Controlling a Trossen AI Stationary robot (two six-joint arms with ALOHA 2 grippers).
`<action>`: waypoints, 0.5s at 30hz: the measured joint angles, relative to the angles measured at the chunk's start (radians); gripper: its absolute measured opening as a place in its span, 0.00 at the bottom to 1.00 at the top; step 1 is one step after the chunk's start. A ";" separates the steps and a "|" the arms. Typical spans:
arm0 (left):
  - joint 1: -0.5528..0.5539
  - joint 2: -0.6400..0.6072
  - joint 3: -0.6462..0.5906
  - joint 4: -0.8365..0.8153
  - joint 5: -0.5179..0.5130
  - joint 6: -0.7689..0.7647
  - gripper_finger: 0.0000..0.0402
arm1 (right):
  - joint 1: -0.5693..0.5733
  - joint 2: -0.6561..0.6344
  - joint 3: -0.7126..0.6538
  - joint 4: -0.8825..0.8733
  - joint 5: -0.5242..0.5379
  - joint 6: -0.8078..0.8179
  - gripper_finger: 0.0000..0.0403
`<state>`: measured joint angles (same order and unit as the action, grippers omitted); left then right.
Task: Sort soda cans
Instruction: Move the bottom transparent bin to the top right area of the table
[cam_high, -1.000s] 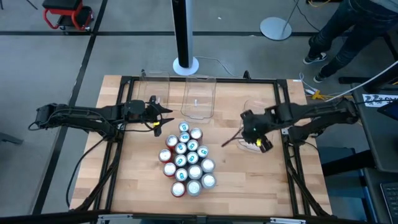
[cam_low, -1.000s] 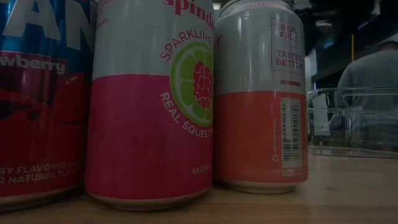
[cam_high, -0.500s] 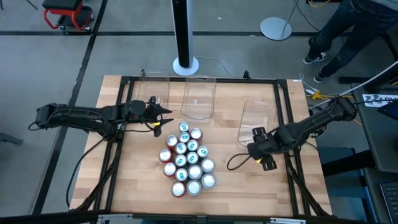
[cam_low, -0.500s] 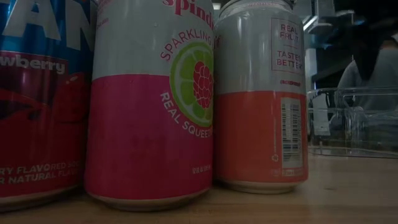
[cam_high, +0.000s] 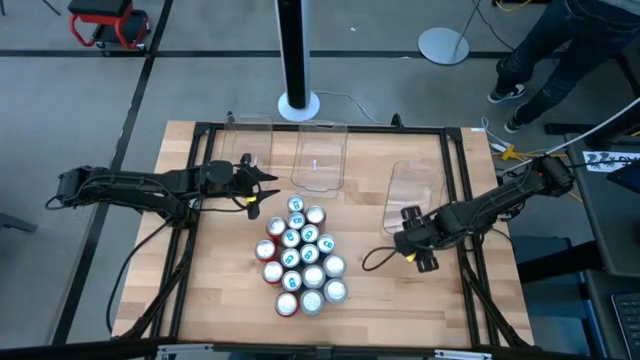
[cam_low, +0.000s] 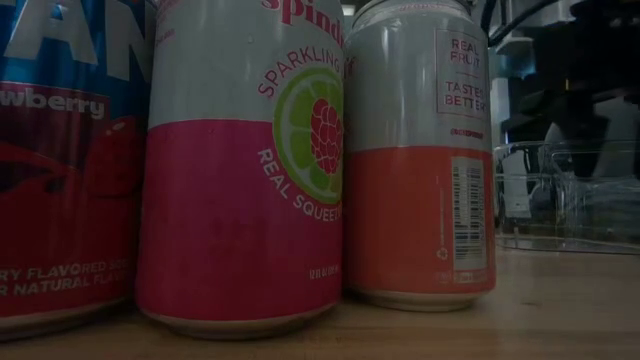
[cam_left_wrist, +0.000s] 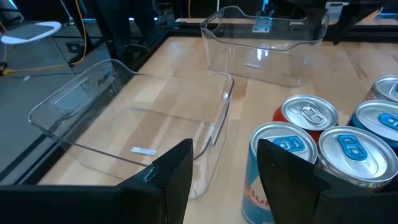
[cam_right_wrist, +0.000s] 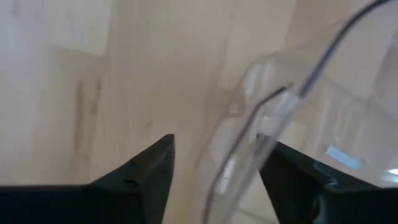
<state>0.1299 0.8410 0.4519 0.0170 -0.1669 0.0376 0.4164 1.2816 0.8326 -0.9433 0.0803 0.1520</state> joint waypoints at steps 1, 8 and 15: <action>0.000 0.000 0.000 0.000 0.000 0.000 0.42 | 0.000 0.000 0.000 -0.006 0.006 -0.003 0.49; 0.000 0.000 0.000 0.000 0.000 0.000 0.42 | 0.000 0.000 0.000 -0.062 0.061 -0.053 0.25; 0.000 -0.001 0.000 0.000 0.000 0.014 0.42 | -0.066 -0.001 0.000 -0.066 0.128 -0.130 0.03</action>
<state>0.1297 0.8398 0.4519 0.0170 -0.1671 0.0520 0.3504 1.2808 0.8322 -1.0094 0.2081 0.0218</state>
